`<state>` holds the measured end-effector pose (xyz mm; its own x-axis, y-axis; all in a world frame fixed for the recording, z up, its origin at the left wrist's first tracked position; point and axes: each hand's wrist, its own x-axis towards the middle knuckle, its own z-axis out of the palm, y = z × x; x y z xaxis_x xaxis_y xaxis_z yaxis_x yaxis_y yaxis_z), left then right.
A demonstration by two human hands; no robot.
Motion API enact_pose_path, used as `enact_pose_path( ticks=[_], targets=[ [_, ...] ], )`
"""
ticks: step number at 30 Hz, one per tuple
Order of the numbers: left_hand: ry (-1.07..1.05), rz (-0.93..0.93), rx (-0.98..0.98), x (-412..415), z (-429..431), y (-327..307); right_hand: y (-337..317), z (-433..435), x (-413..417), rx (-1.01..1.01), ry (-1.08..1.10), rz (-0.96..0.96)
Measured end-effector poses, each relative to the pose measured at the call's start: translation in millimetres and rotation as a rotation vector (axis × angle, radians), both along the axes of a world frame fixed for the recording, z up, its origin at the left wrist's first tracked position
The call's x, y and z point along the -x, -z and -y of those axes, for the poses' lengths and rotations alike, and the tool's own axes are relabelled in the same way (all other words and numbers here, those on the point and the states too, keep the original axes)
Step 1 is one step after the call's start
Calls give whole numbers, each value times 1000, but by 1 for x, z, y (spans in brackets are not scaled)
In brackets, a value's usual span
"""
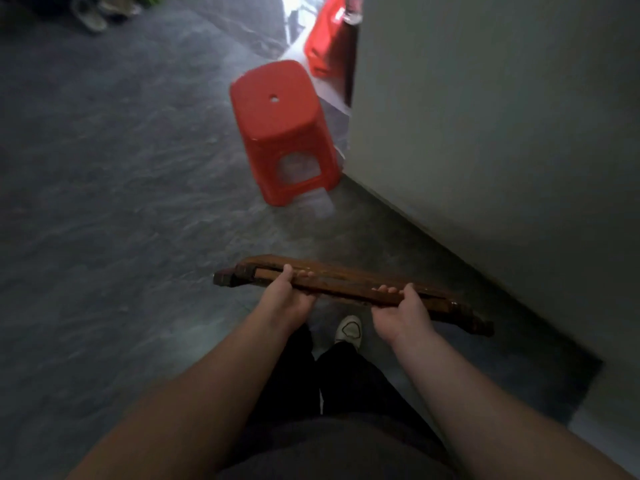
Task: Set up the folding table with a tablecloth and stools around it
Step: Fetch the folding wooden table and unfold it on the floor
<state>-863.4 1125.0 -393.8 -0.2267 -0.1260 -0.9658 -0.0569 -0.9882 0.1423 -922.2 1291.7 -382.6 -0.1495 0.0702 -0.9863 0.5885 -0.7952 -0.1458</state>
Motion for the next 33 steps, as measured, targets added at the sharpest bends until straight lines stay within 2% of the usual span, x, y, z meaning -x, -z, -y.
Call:
enact_pose_path(
  ticks=[8, 18, 25, 33],
  targets=[
    [-271, -7, 59, -97, 96, -43, -47, 123, -45, 37, -355, -49],
    [-674, -46, 49, -273, 240, -44, -66, 318, -172, 45, -807, -69],
    [-854, -53, -5, -395, 335, -53, -63, 445, -277, 19, -1034, -112],
    [-1069, -96, 16, -482, 407, -59, -61, 549, -352, 69, -1239, -70]
  ],
)
